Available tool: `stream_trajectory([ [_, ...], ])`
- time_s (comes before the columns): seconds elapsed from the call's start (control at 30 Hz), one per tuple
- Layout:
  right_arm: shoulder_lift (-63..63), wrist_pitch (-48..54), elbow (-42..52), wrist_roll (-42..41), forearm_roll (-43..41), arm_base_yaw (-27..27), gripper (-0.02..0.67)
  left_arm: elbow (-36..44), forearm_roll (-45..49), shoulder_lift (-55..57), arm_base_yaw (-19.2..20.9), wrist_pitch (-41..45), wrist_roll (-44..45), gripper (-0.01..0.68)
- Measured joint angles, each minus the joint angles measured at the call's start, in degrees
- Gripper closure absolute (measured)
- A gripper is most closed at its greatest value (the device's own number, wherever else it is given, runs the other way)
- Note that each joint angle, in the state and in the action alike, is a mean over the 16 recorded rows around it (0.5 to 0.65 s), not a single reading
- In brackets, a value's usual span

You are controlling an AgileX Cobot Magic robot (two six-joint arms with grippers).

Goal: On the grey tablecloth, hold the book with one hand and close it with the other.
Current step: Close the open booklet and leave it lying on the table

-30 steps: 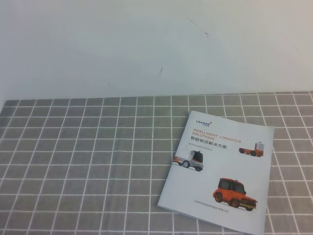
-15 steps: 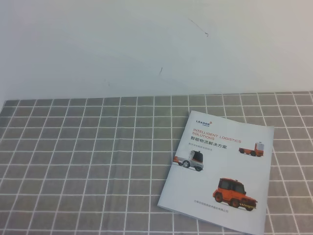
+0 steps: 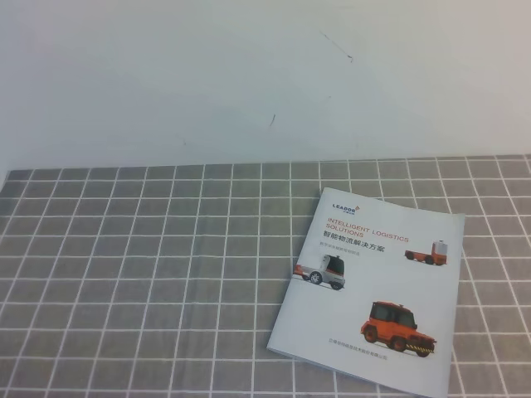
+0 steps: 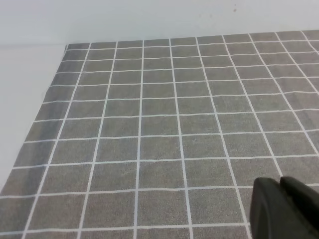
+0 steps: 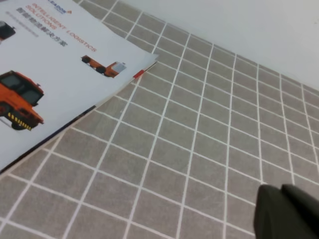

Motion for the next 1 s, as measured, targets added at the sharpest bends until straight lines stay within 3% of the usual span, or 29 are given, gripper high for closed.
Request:
stream_trajectory([
  [0.43,-5.23,-9.2,10.54,9.13,1.51,-1.11,0.651,0.0,0.0,0.0,0.0,0.09,-0.16,0.676],
  [1.0,-5.72,-9.04,11.09,11.62,1.74,-1.79,0.651,0.0,0.0,0.0,0.0,0.12,-0.26,0.676],
])
